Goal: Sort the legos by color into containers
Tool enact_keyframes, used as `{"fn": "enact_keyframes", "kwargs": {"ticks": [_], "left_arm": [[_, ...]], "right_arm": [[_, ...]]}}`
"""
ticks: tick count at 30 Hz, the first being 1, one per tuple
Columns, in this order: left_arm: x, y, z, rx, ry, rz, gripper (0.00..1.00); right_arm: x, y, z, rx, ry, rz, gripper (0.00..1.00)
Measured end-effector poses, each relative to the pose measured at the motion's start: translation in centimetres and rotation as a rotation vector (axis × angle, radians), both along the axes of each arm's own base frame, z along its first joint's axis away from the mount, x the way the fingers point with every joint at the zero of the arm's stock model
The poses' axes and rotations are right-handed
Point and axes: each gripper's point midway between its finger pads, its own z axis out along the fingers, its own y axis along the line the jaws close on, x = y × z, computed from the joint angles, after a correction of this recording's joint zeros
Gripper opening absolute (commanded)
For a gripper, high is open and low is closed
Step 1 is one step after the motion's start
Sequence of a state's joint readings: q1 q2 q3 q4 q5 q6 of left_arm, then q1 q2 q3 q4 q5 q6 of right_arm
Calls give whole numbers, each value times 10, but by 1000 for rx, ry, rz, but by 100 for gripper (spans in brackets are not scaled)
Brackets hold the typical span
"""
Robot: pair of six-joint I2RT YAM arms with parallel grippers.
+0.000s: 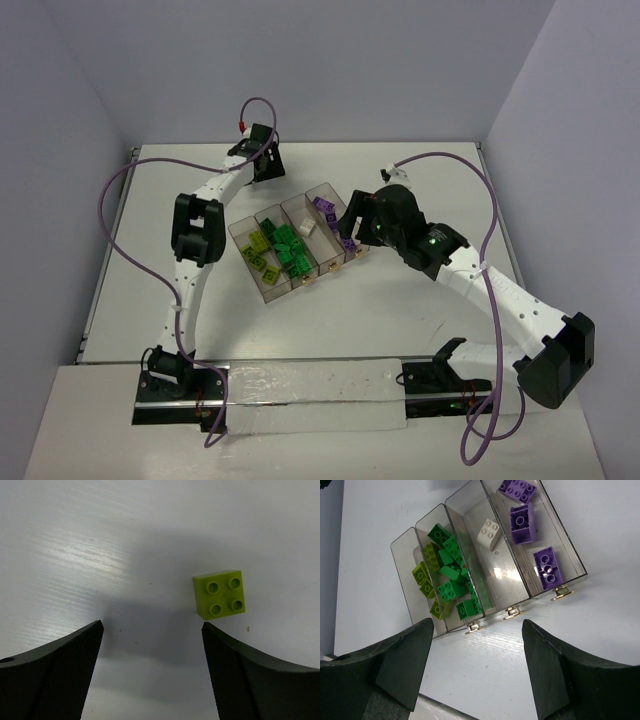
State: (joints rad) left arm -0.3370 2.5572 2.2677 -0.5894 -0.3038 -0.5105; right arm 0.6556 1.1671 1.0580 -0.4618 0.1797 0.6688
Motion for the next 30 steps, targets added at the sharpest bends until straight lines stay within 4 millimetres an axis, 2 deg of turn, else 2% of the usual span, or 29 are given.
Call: {"fn": "enact_keyframes", "kwargs": {"ticks": [8,12,19,26,30], "left_arm": [[-8,5,-3,10,12,16,87],[-12,6,9,-2,0,20,87],[-2,-4,41,-67,-76,15,87],[13,-18,56,-139,-118,26,88],[18,-24,52,-180,-126,48,86]], "right_arm": [[0,1,1,5,0,-1,79],[0,1,1,5,-1,-1,79],[0,1,1,6,-2,-1,79],[0,1,1,7,-2,0,79],[1,1,1,7,-2,0,79]]}}
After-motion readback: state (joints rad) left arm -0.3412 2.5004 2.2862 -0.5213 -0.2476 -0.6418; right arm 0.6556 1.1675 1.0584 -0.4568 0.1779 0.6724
